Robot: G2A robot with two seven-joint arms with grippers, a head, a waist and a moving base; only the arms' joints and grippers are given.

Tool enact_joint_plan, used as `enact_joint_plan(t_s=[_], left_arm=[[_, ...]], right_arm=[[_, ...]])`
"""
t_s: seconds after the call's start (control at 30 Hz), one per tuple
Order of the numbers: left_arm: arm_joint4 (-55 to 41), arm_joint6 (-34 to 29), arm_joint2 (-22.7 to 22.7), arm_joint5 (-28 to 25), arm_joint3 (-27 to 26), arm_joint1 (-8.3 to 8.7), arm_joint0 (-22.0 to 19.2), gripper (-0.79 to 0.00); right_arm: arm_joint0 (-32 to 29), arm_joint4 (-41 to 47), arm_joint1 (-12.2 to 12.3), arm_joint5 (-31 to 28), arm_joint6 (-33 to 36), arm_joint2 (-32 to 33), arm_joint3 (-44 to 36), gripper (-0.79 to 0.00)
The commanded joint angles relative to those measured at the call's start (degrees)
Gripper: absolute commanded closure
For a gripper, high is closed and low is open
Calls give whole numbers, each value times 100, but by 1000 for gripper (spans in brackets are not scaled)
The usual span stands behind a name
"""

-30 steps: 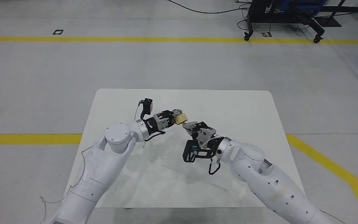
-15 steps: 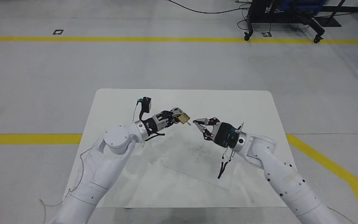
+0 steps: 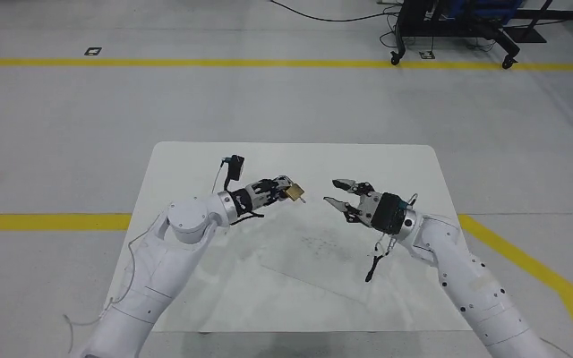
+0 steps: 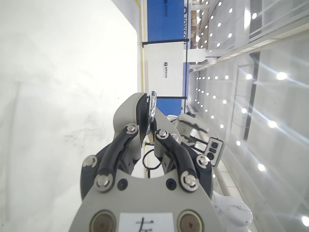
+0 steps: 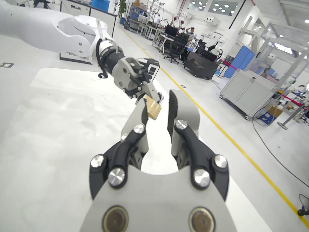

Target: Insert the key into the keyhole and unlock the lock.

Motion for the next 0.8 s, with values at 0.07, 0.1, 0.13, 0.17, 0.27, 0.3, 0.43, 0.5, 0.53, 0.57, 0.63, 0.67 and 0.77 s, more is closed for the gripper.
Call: enact_joint_plan(t_s=[0.07, 0.1, 0.13, 0.17, 0.27, 0.3, 0.43, 0.5, 0.53, 0.57, 0.63, 0.67, 0.77], left_arm=[[296, -61, 309, 335, 103, -52, -156, 0], [399, -90, 419, 417, 143, -69, -202, 0], [549, -132, 543, 525, 182, -86, -263, 0], [832, -242, 727, 661, 226, -100, -341, 0], [1768, -847, 1343, 1256, 447, -147, -684, 0], [1925, -1064, 1477, 1419, 524, -171, -838, 0], [2072, -1428, 1832, 1733, 883, -294, -1181, -203], [2107, -1532, 1960, 1807, 1015, -349, -1296, -234], [2115, -1539, 2002, 1828, 1064, -372, -1335, -292], [2114, -1548, 2033, 1845, 1102, -391, -1366, -363], [2152, -1547, 2060, 1922, 1167, -413, -1420, -751], [2147, -1575, 2045, 1973, 1182, -414, -1443, -785], [2086, -1620, 1881, 2056, 1089, -377, -1456, -785]], right_arm=[[-427, 41, 96, -5, -435, 569, -148, -785], [-427, 41, 96, -5, -435, 569, -148, -785], [-427, 41, 96, -5, -435, 569, -148, -785], [-427, 41, 96, -5, -435, 569, -148, -785], [-427, 41, 96, -5, -435, 569, -148, -785], [-427, 41, 96, -5, -435, 569, -148, -785], [-427, 41, 96, -5, -435, 569, -148, -785], [-427, 41, 96, -5, -435, 569, -148, -785], [-427, 41, 96, -5, -435, 569, -148, -785], [-427, 41, 96, -5, -435, 569, -148, -785], [-427, 41, 96, -5, -435, 569, -148, -785], [-427, 41, 96, -5, -435, 569, -148, -785], [-427, 41, 96, -5, -435, 569, -148, -785]])
